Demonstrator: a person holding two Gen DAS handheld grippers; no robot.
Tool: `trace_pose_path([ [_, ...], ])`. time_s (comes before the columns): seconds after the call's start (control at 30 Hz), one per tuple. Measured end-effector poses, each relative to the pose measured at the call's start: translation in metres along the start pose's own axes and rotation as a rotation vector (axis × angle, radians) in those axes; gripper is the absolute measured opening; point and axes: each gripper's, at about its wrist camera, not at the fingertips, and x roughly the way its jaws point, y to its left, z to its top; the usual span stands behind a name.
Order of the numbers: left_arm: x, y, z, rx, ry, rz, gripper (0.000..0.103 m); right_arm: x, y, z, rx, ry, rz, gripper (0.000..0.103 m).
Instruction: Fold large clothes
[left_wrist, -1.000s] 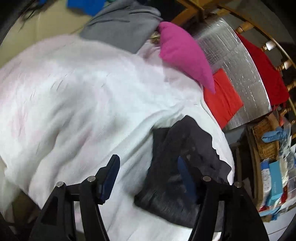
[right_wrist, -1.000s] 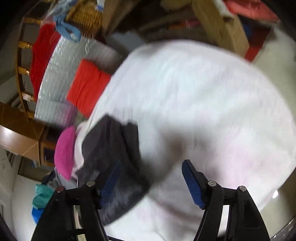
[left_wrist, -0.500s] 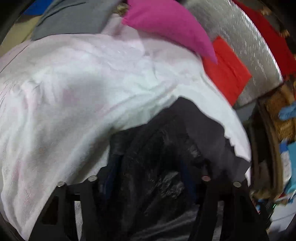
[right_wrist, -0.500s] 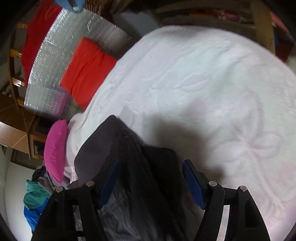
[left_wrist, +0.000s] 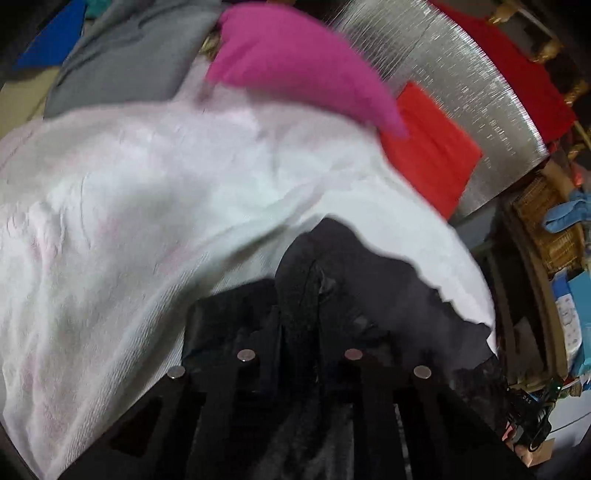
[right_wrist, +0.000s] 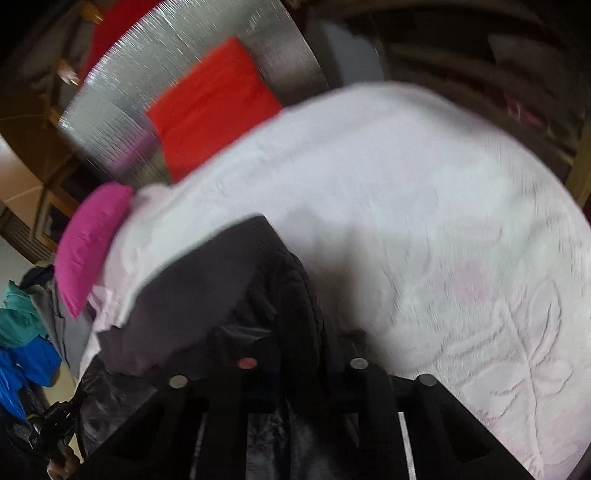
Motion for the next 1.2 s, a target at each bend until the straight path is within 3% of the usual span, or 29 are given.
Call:
trace_pose_path([
  [0.07,0.002,-0.004,0.001,0.037,-0.016,0.064,0.016,0.001,0.001,-0.001,-0.002,-0.022,-0.022,0.016],
  [0.17,0.031,0.017,-0.006,-0.023,0.110,0.157,0.016,0.030,-0.013,-0.008,0.042,0.055,-0.081,0.016],
  [0.33,0.023,0.019,-0.005,-0.028,0.106,0.129,0.017,0.023,-0.020,-0.004,0.105,0.087,-0.033,0.022],
  [0.4,0.020,0.023,-0.002,-0.061,0.103,0.111,0.022,0.017,-0.025,0.000,0.146,0.110,-0.012,0.029],
  [0.43,0.020,0.025,0.001,-0.075,0.106,0.104,0.025,0.015,-0.027,0.004,0.166,0.110,0.002,0.041],
  [0.47,0.019,0.026,0.002,-0.086,0.108,0.092,0.032,0.017,-0.023,0.008,0.171,0.105,0.008,0.065],
  [0.53,0.018,0.028,0.006,-0.107,0.097,0.048,0.045,0.016,-0.015,0.017,0.151,0.063,0.021,0.075],
  [0.57,0.019,0.027,0.007,-0.112,0.086,0.033,0.051,0.017,-0.005,0.020,0.130,0.044,0.013,0.075],
  [0.73,0.032,0.021,0.020,-0.097,0.054,-0.001,0.055,0.045,0.023,0.044,0.057,0.065,-0.013,0.075],
  [0.9,0.055,0.030,0.027,-0.152,0.125,-0.029,0.055,0.094,0.040,0.055,-0.029,0.144,-0.091,0.075],
  [0.97,0.068,0.033,0.026,-0.153,0.148,-0.020,0.052,0.109,0.046,0.052,-0.086,0.149,-0.109,0.069],
  [1.0,0.069,0.034,0.027,-0.151,0.132,-0.014,0.045,0.111,0.050,0.050,-0.114,0.139,-0.119,0.058],
  [1.03,0.069,0.035,0.028,-0.156,0.121,-0.012,0.041,0.111,0.053,0.049,-0.142,0.127,-0.132,0.032],
  [1.07,0.069,0.036,0.029,-0.166,0.115,-0.020,0.035,0.109,0.057,0.049,-0.171,0.102,-0.171,0.022],
  [1.2,0.060,0.035,0.030,-0.178,0.064,-0.049,0.024,0.086,0.057,0.056,-0.168,-0.014,-0.157,0.014],
])
